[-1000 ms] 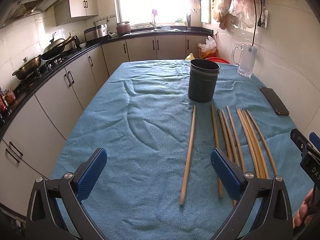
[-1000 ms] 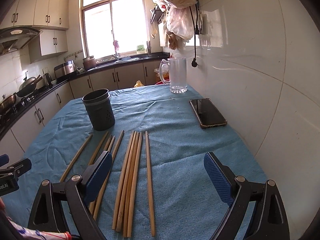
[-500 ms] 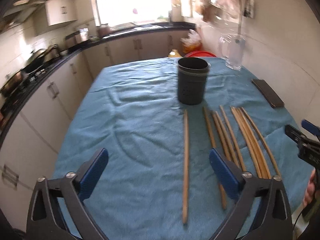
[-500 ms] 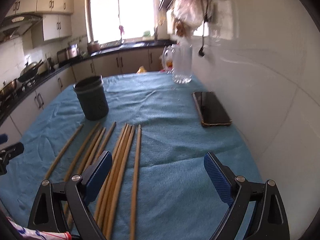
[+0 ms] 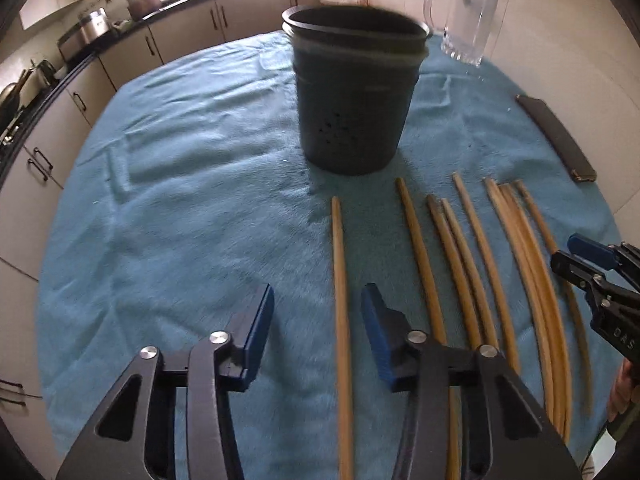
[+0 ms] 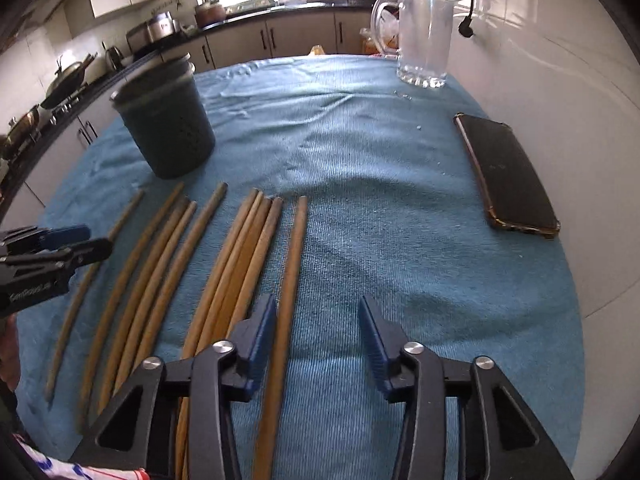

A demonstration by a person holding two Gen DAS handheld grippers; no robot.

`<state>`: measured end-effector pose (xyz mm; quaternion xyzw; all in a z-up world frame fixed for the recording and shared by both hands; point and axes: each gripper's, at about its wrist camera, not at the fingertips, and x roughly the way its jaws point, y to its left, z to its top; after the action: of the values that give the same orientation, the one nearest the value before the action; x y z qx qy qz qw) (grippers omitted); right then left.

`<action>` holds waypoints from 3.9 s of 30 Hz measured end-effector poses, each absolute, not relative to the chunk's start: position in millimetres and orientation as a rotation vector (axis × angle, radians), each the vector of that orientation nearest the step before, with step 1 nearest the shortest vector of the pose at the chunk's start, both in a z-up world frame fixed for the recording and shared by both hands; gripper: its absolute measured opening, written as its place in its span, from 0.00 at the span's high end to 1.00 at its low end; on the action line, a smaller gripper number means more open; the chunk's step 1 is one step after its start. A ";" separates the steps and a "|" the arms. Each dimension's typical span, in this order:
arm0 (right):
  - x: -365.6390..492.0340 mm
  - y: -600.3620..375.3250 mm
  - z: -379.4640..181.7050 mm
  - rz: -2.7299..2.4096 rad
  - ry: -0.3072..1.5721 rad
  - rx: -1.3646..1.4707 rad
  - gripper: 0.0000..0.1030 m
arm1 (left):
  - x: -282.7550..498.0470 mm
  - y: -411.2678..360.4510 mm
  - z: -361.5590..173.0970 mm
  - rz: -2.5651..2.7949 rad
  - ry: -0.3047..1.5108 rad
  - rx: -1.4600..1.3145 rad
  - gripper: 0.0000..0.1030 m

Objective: Organize utensils
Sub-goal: 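Close the left gripper on one chopstick while the right gripper grasps another, then lift the chopsticks and carry both grippers above the black utensil cup, then open the left gripper over the cup while the right gripper opens too, then return to the chopsticks and grasp one with each gripper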

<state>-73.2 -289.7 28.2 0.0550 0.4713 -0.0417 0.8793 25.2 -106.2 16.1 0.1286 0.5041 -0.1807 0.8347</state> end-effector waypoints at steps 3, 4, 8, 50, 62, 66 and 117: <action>-61.9 -287.1 28.1 -0.081 1.002 0.085 0.60 | 33.5 -113.5 16.8 -0.379 1.055 0.284 0.61; -59.2 -286.4 28.0 -0.080 1.009 0.075 0.61 | 35.8 -115.1 16.7 -0.386 1.060 0.284 0.64; -38.5 -287.4 27.9 -0.081 1.036 0.055 0.61 | 43.2 -116.0 16.0 -0.392 1.063 0.280 0.65; -184.0 -247.5 214.7 0.028 0.470 0.145 0.93 | -130.7 -43.7 204.9 -0.518 0.510 0.036 0.95; -137.3 -235.4 246.4 0.058 0.418 0.125 0.93 | -92.7 -44.5 253.3 -0.526 0.472 -0.019 0.95; -106.3 -232.5 266.2 0.073 0.383 0.133 0.93 | -66.2 -49.3 274.4 -0.492 0.441 -0.014 0.95; -57.7 -282.4 91.2 0.011 0.815 0.179 0.47 | -16.0 -43.2 160.3 -0.452 0.692 -0.039 0.49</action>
<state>-57.7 -282.4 91.2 0.0868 0.3960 0.0053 0.9141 -16.0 -43.2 160.3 -0.0190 0.3361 -0.2196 0.9157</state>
